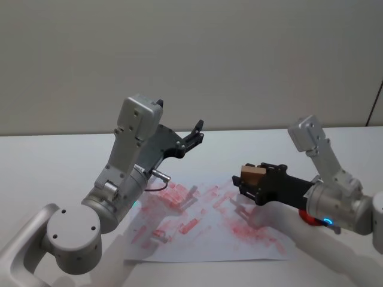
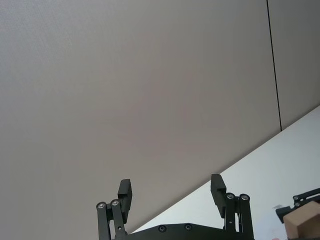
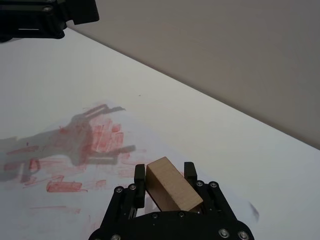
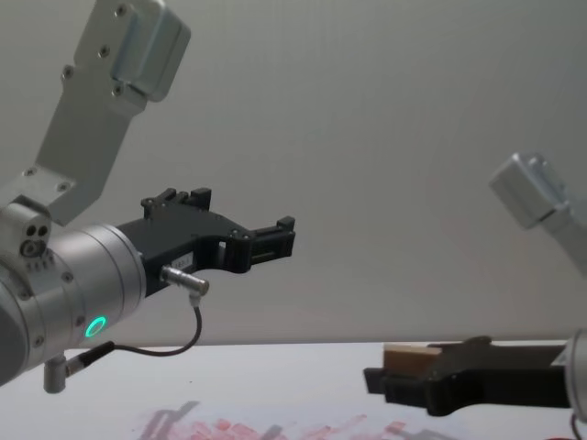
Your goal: Use the one hand to pick up the stamp and affix it onto the A4 paper.
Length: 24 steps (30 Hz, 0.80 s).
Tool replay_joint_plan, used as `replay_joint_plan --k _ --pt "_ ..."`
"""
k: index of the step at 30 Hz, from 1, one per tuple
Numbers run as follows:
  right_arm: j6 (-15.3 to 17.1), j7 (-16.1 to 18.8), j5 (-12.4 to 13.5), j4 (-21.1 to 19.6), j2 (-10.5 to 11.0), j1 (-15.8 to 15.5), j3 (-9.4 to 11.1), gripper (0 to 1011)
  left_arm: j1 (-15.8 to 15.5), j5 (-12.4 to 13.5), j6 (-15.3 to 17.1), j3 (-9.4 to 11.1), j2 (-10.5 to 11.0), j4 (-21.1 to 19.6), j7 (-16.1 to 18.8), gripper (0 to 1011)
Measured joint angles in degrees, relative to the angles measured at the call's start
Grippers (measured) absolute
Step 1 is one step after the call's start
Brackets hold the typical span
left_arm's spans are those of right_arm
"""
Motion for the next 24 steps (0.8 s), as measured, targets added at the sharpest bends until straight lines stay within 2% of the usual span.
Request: replay_joint_plan --k 6,11,24 --pt "-0.8 3.2 0.3 4.1 -1.2 2.3 -0.7 450 0.0 0.0 0.0 0.0 0.0 0.0 0.0 1001" --pt "-0.9 4.5 0.1 5.8 -1.7 3.2 -1.1 450 0.0 0.0 0.0 0.0 0.0 0.0 0.0 1001" --pt "1.7 7.0 -3.0 7.0 -1.7 4.4 -2.0 450 0.0 0.0 0.0 0.0 0.0 0.0 0.0 1001"
